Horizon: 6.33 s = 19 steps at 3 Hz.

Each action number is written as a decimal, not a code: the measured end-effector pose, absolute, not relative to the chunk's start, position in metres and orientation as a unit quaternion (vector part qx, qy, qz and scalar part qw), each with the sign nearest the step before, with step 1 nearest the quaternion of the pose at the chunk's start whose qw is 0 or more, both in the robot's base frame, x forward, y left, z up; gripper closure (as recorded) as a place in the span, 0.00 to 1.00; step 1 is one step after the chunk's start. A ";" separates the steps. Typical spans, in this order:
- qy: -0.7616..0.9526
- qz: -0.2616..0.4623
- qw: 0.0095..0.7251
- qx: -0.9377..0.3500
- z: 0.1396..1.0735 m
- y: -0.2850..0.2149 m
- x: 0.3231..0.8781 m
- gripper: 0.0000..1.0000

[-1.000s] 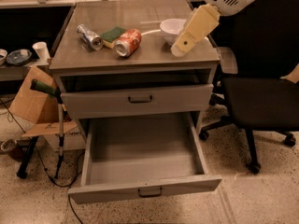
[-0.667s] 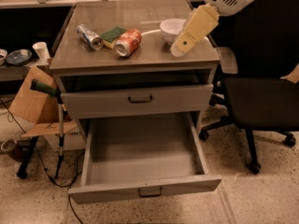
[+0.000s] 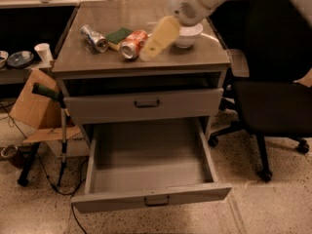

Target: Place coke can into middle drawer

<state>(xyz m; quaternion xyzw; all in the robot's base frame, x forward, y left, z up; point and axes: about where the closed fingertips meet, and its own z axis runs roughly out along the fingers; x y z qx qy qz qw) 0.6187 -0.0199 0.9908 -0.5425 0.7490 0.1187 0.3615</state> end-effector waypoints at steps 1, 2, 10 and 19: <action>0.730 0.167 0.390 -0.536 0.969 0.037 0.654 0.00; 0.717 0.200 0.416 -0.522 0.950 0.093 0.698 0.00; 0.765 0.179 0.413 -0.460 0.863 0.059 0.835 0.00; 0.766 0.225 0.405 -0.445 0.857 -0.031 0.588 1.00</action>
Offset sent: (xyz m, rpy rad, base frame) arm 0.1218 0.1642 -0.0525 0.2963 -0.0296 0.0608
